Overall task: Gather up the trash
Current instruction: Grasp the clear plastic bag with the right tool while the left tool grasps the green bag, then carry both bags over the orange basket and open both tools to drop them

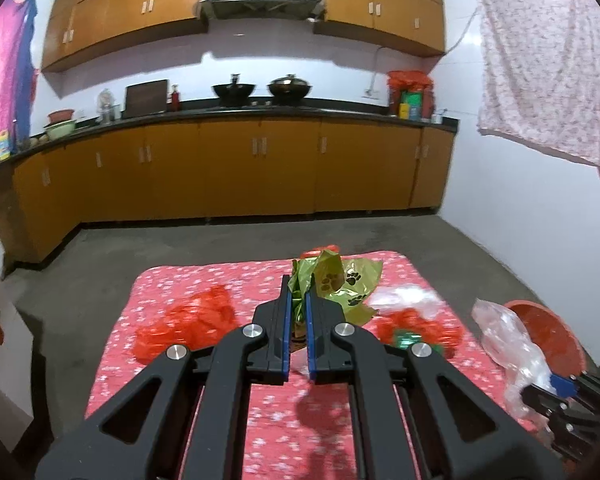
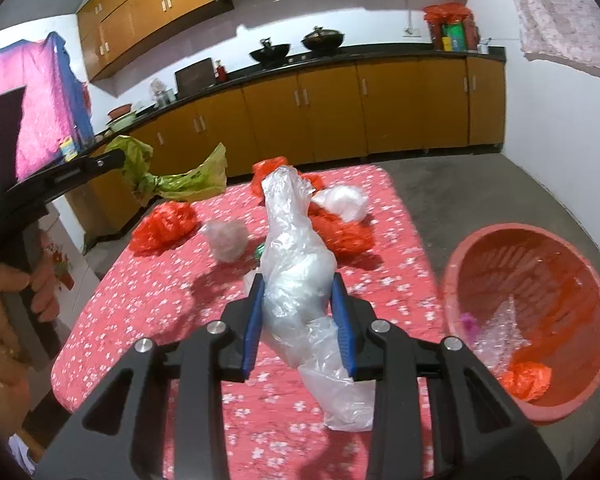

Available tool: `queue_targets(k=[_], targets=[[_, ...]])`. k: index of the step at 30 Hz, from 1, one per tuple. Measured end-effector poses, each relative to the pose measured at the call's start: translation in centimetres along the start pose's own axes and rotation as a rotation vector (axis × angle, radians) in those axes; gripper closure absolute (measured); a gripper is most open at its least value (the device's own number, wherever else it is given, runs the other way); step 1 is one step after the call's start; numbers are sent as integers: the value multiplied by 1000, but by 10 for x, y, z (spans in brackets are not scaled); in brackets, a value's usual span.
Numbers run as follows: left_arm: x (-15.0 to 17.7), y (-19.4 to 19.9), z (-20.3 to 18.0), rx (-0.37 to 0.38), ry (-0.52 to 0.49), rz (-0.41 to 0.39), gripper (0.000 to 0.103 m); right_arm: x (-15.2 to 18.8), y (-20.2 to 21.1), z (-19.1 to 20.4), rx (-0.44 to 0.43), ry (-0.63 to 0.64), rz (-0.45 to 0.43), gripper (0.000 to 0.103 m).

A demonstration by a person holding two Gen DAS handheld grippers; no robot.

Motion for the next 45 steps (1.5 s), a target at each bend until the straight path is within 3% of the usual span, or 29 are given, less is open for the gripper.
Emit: queue_targets(k=[14, 23, 36, 45], targets=[[-1, 9, -96, 230, -18, 3, 97, -15, 45, -102, 228, -95, -76, 70], [5, 7, -161, 356, -31, 28, 97, -9, 68, -165, 357, -156, -78, 70], [34, -2, -235, 471, -58, 94, 97, 3, 74, -216, 441, -215, -71, 71], [51, -10, -265, 521, -83, 138, 97, 5, 70, -238, 468, -247, -70, 71]])
Point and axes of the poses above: each gripper's, at about its wrist camera, not at the fingertips, and y roughly against the way its jaws point, z to its left, x to its underside, the point moved 7 cm from there along -y, roughly the way its jaws point, and after that the axes turned 7 degrees about -z, right-handed, at the moved point
